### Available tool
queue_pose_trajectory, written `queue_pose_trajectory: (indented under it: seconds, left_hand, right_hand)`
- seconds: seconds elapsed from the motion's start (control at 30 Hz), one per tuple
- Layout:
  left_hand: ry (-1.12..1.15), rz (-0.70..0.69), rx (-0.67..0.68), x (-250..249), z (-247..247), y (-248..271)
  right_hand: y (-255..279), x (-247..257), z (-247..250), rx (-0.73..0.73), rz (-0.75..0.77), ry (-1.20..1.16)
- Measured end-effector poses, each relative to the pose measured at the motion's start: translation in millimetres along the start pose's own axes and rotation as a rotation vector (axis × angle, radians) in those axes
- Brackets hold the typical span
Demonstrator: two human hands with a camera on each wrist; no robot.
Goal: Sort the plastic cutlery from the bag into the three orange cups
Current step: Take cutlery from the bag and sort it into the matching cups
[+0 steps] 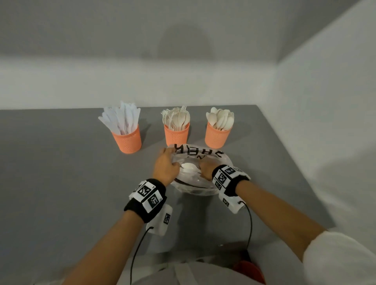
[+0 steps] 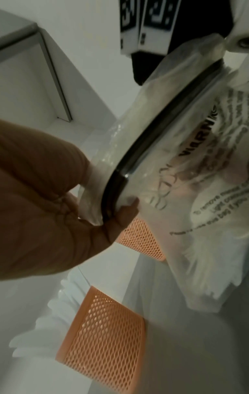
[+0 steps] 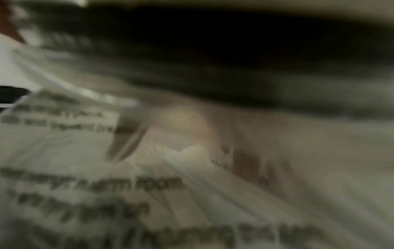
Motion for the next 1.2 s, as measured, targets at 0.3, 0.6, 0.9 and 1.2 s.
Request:
queue_pose_trajectory:
  seconds: [0.3,0.6,0.9,1.2]
  left_hand:
    - [-0.002,0.015,0.012,25.0,-2.4,11.8]
    - [0.009,-0.003,-0.036,27.0,0.0,9.1]
    - [0.008,-0.006,-0.061,28.0,8.9,10.6]
    - [0.011,0.059,-0.124,14.7,9.1,3.9]
  right_hand:
    - [-10.0,14.3,-8.7,0.143,-0.025,-0.228]
    - [-7.6,27.5,-13.2,0.073,-0.003,-0.340]
    - [-15.0,26.9,-10.8,0.101,0.033,-0.340]
    - [-9.5,15.2,-8.0,0.015,0.122,-0.499]
Point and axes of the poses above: each hand's wrist, its own y-axis away from the middle knuckle, its own z-axis out of the back of the hand, x = y × z, the point moved 2 cm from there along -y, towards the middle knuckle, and after that the axes turned 7 degrees about x, right-handed, at the moved point
